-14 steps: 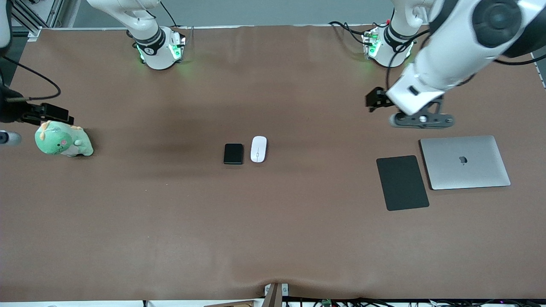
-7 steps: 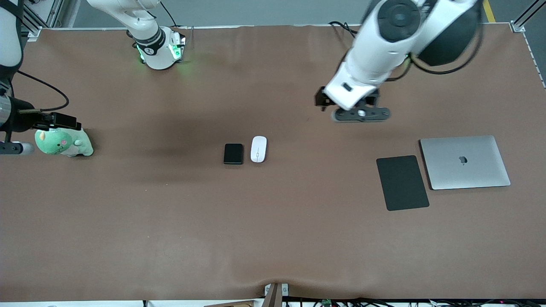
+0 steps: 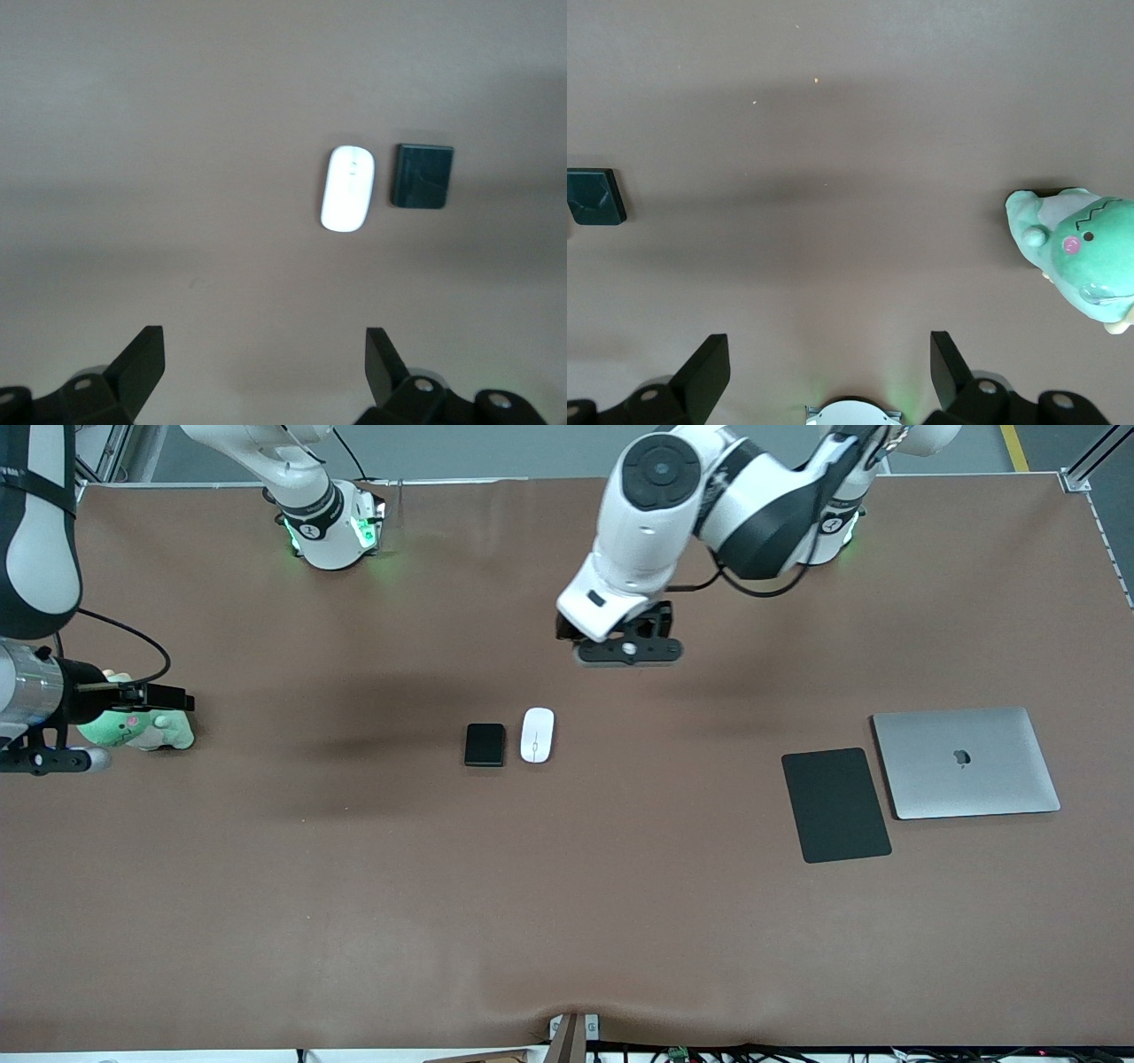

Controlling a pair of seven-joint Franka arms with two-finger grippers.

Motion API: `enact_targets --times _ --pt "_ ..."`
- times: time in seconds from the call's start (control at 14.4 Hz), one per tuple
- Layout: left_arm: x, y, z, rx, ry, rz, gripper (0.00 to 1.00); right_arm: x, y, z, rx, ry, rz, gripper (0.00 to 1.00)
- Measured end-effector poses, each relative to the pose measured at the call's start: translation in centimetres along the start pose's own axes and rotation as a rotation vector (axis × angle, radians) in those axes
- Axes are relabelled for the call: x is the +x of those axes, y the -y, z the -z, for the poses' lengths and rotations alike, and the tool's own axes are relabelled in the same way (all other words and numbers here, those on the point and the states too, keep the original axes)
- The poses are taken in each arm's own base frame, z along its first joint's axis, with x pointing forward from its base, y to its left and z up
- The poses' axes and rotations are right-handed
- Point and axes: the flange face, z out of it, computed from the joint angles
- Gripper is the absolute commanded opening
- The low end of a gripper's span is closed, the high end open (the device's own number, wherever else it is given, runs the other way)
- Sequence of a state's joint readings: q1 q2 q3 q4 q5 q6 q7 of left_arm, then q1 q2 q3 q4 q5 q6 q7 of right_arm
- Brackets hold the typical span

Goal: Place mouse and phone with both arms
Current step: 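Move the left gripper over the white mouse while the right gripper reaches the phone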

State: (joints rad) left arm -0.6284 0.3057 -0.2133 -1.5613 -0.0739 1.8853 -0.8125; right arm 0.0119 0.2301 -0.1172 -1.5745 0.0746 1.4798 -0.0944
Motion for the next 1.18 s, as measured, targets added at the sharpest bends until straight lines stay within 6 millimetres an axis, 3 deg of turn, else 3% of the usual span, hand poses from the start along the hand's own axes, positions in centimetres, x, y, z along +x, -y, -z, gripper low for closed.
enact_targets --times 0.35,0.62,0.83,1.18 --pt "-2.7 -5.5 -5.3 0.038 -0.034 -0.041 1.0 1.8 -0.1 -2.8 -0.001 0.052 -0.003 1.0" --pt "-4.2 -9.4 -11.1 0.047 -0.074 -0.075 1.0 3.2 -0.2 -4.7 -0.003 0.061 -0.005 1.0" --pt "-3.5 -10.3 -15.1 0.022 -0.102 -0.081 1.0 3.9 -0.1 -5.5 -0.003 0.059 -0.003 1.0" --pt "-1.0 -10.4 -18.8 -0.001 -0.122 -0.06 1.0 5.2 1.4 -7.6 0.06 0.084 0.008 1.0"
